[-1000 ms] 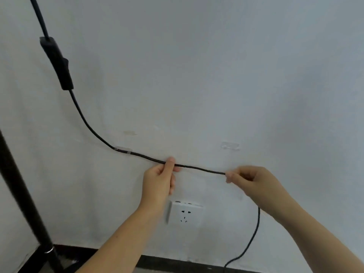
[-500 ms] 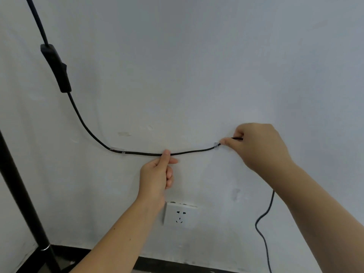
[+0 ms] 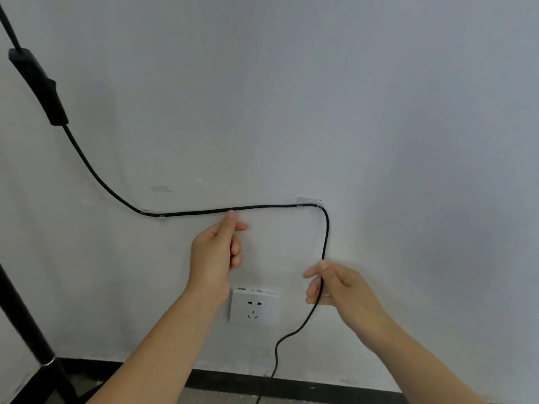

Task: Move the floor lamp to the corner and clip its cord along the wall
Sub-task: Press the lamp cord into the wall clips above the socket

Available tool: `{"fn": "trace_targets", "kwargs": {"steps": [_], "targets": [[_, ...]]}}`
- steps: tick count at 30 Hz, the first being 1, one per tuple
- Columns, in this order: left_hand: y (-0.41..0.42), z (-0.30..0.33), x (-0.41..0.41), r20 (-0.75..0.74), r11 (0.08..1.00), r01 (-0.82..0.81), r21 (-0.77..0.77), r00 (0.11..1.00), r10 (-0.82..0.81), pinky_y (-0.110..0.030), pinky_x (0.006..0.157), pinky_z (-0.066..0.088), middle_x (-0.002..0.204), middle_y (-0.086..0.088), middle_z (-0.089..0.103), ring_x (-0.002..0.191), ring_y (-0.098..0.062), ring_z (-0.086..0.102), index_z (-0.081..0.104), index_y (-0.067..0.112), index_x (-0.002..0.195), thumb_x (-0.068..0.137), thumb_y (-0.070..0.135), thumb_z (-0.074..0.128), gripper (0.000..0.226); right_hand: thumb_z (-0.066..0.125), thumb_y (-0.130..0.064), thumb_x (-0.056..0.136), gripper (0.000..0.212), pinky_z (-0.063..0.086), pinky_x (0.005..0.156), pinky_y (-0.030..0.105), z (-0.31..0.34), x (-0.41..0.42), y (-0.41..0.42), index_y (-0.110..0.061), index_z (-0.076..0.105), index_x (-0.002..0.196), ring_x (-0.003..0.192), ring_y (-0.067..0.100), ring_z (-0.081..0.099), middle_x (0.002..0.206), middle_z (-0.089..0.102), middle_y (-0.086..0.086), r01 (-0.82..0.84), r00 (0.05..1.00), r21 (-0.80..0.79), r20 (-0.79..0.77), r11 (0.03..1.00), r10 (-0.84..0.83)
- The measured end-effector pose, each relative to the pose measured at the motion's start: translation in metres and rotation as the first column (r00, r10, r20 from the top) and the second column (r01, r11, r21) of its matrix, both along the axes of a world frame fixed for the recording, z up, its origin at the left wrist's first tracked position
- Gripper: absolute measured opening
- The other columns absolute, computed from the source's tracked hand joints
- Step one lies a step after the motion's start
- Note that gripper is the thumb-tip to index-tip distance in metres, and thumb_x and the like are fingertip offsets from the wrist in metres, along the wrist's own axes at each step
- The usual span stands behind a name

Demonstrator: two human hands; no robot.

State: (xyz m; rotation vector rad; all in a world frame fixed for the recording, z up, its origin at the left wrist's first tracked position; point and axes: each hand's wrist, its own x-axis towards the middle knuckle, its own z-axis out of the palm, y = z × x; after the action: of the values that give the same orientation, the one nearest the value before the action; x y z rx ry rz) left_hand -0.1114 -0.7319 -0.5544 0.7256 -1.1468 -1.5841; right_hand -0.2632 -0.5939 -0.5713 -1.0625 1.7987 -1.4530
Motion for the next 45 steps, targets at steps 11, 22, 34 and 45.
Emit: {"fn": "trace_targets", "kwargs": {"steps": [11, 22, 34, 45], "targets": [[0.054, -0.046, -0.069, 0.444, 0.913, 0.320, -0.253, 0.877, -0.184, -0.018, 0.044, 0.036, 0.041, 0.012, 0.047, 0.037, -0.003, 0.041, 0.070, 0.012, 0.070, 0.085, 0.027, 0.063, 0.023, 0.046, -0.042, 0.096, 0.043, 0.036, 0.048, 0.019, -0.048, -0.025, 0.015, -0.020, 0.067, 0.066, 0.036, 0.003, 0.036, 0.036, 0.037, -0.011, 0.092, 0.991, 0.221, -0.111, 0.971, -0.069], [0.052, -0.042, -0.088, 0.461, 0.935, 0.228, -0.272, 0.884, -0.082, -0.024, 0.048, 0.035, 0.032, 0.008, 0.044, 0.031, -0.005, 0.037, 0.068, 0.020, 0.056, 0.084, 0.037, 0.063, 0.033, 0.051, -0.035, 0.094, 0.046, 0.032, 0.041, 0.013, -0.049, -0.037, 0.027, -0.017, 0.048, 0.052, 0.036, 0.007, 0.034, 0.036, 0.037, -0.008, 0.264, 0.889, 0.016, -0.391, 0.964, -0.237], [0.049, -0.038, -0.082, 0.404, 0.937, 0.241, -0.253, 0.906, -0.124, -0.016, 0.039, 0.033, 0.040, 0.002, 0.045, 0.031, -0.008, 0.036, 0.070, 0.014, 0.064, 0.085, 0.035, 0.062, 0.031, 0.035, -0.027, 0.102, 0.034, 0.052, 0.075, 0.030, -0.073, -0.030, 0.019, -0.022, 0.067, 0.092, 0.067, 0.011, 0.059, 0.065, 0.062, -0.005, 0.077, 0.997, 0.141, 0.017, 0.987, -0.080], [0.023, -0.072, -0.018, 0.709, 0.863, 0.493, -0.110, 0.648, -0.279, -0.018, 0.039, 0.037, 0.046, 0.005, 0.053, 0.034, -0.007, 0.044, 0.070, 0.014, 0.081, 0.093, 0.022, 0.052, 0.023, 0.039, -0.013, 0.101, 0.026, 0.056, 0.081, 0.029, -0.066, -0.023, 0.002, -0.007, 0.061, 0.089, 0.090, 0.025, 0.069, 0.101, 0.069, 0.020, -0.108, 0.994, 0.327, 0.016, 0.939, 0.108]]}}
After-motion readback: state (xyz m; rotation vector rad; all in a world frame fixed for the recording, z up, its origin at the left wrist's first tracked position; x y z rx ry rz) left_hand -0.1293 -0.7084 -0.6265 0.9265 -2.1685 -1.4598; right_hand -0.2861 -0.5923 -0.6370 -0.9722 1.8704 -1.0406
